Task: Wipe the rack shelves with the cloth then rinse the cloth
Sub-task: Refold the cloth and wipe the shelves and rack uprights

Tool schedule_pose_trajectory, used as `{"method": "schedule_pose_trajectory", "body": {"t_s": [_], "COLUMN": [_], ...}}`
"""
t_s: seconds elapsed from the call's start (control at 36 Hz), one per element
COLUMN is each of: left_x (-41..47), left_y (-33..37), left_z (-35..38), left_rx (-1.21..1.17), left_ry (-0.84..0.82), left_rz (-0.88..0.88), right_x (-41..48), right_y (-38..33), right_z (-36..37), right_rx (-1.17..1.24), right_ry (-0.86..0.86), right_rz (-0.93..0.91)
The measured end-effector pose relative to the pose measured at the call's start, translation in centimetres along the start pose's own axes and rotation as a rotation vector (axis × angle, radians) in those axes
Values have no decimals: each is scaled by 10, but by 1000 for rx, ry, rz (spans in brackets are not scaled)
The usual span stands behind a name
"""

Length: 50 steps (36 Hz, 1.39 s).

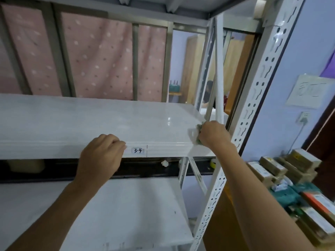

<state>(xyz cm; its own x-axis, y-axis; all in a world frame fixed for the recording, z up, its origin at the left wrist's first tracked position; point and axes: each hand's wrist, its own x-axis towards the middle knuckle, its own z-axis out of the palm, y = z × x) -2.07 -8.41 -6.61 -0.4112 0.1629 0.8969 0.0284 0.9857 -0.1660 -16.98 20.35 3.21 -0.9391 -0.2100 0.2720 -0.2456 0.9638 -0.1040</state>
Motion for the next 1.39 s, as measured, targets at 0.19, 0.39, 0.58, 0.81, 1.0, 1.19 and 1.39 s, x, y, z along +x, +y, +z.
{"method": "schedule_pose_trajectory", "body": {"t_s": [0.19, 0.39, 0.58, 0.81, 1.0, 1.19, 1.39], "left_x": [-16, -34, -53, -86, -115, -148, -173], "left_y": [-40, -94, -159, -245, -322, -382, -450], "left_z": [-22, -50, -79, -116, -148, -178, -199], "left_rx": [21, 29, 17, 41, 28, 23, 65], "left_ry": [-5, -9, -18, -1, -58, -28, -14], "left_rz": [-47, -66, -60, -126, -195, -253, -301], "right_x": [-8, -24, -47, -68, -90, -110, -125], "right_y": [-60, -144, -232, -338, -432, -515, -585], "right_z": [6, 20, 26, 33, 41, 43, 45], "right_rx": [-9, 103, 47, 28, 66, 90, 68], "right_ry": [24, 63, 105, 118, 150, 150, 143], "right_rz": [-131, -219, -281, -339, -393, -426, -486]}}
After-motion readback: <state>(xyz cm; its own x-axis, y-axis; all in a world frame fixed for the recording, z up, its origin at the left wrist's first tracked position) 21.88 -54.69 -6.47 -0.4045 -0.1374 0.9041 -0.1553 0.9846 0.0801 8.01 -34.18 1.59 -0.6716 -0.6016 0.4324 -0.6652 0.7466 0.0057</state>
